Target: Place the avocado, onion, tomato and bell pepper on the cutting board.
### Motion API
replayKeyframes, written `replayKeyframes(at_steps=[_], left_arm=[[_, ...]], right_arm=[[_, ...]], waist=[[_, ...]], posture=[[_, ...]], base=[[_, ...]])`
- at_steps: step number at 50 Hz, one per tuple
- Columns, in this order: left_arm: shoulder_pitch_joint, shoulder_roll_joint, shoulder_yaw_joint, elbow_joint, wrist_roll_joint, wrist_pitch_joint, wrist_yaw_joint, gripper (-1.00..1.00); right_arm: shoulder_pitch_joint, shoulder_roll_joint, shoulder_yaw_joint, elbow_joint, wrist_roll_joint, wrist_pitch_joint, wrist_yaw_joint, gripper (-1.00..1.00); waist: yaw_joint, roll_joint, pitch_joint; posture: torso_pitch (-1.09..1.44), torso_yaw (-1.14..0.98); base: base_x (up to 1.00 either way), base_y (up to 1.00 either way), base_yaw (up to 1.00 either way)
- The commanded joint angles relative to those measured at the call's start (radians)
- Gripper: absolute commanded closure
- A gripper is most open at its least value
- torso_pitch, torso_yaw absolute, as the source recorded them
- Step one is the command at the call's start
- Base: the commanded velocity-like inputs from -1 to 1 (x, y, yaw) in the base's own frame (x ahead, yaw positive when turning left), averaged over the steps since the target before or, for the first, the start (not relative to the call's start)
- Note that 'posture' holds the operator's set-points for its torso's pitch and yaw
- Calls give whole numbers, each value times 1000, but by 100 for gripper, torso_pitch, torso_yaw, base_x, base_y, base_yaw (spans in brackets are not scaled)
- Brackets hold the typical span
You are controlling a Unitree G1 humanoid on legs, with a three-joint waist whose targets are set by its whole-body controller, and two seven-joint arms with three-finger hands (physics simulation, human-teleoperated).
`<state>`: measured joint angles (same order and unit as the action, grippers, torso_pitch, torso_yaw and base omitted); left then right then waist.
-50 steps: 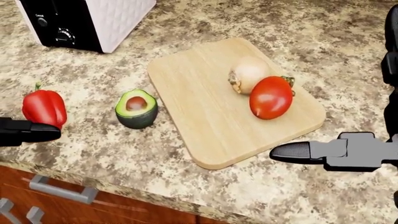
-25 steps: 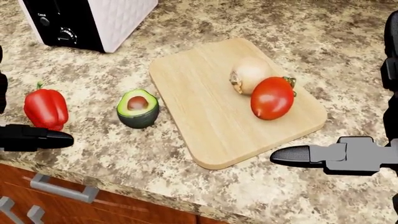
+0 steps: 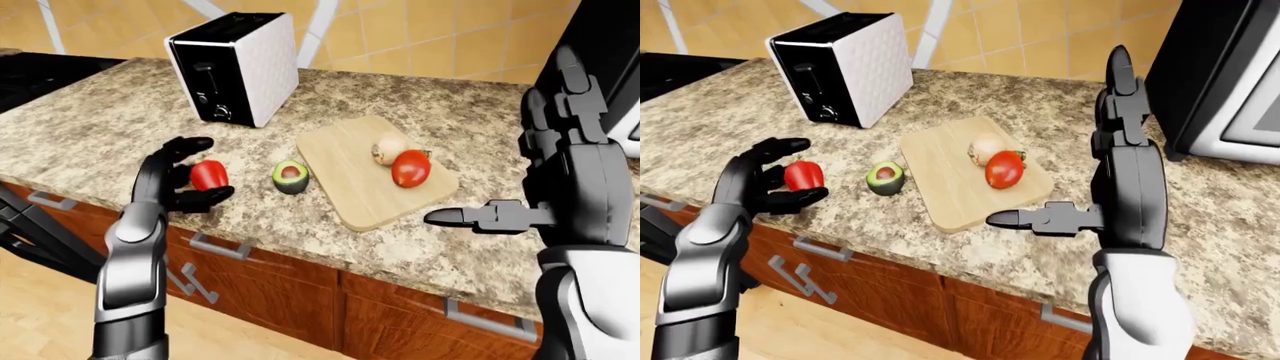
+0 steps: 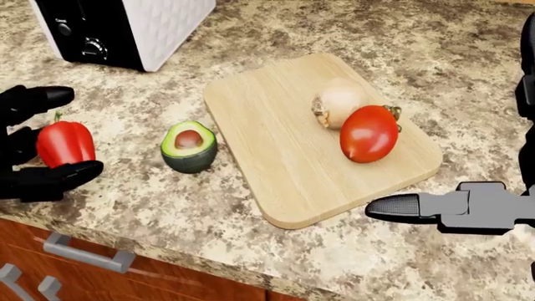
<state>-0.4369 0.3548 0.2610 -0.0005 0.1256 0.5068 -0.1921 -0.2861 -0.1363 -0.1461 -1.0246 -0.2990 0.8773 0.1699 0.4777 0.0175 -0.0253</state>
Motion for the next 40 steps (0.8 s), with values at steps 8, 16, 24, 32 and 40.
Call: replayKeyframes(at_steps=[8,16,24,32,40], left_arm=[[-31,12,1,-47,-2,-19,-9,29],[-46,20,2,-84,6,11,-13,54],[-143,47,-9,-111,8,81,-39,59],[-342,66,-62,-5,18,90,-65,59],[-623,30,-127,283,26,-32,-72,61]], right_arm=[[-11,-2,1,-23,-5,-31,-3,-100],[-9,-6,-9,-23,3,-33,-4,-100],[14,15,-27,-23,-7,-65,19,-100],[17,33,-29,-23,-31,-74,40,-100],[10,37,-25,-23,-41,-70,42,-100]], waist=[[1,0,-19],[1,-1,-18],[3,-5,-13],[6,-6,-13],[10,-15,-10]], posture=[[0,38],[0,38],[0,38],[0,38],[0,38]], base=[[0,0,0],[0,0,0],[0,0,0],[0,0,0],[0,0,0]])
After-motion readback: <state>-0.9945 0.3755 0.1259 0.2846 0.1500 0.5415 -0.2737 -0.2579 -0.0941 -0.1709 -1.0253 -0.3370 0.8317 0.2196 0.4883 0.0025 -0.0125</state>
